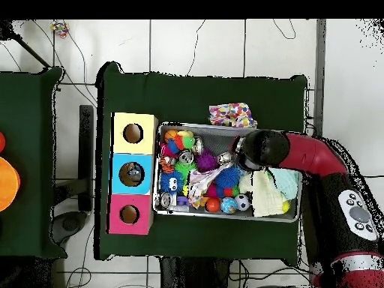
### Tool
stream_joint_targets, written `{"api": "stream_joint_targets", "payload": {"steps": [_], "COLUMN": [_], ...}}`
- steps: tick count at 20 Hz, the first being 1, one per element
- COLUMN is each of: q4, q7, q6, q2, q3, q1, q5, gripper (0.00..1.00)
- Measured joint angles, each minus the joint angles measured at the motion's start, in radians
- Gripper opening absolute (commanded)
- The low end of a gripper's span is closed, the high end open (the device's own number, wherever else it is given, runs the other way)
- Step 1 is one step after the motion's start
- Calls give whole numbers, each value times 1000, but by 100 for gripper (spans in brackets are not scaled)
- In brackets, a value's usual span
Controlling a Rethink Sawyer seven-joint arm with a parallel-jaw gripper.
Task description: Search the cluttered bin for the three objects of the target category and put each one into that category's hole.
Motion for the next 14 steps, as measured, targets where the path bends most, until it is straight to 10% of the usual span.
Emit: {"api": "stream_joint_targets", "payload": {"steps": [14], "q4": [-7], "q7": [-15], "q6": [-1], "q2": [97], "q3": [-5], "q1": [5], "q5": [-144], "gripper": [100]}}
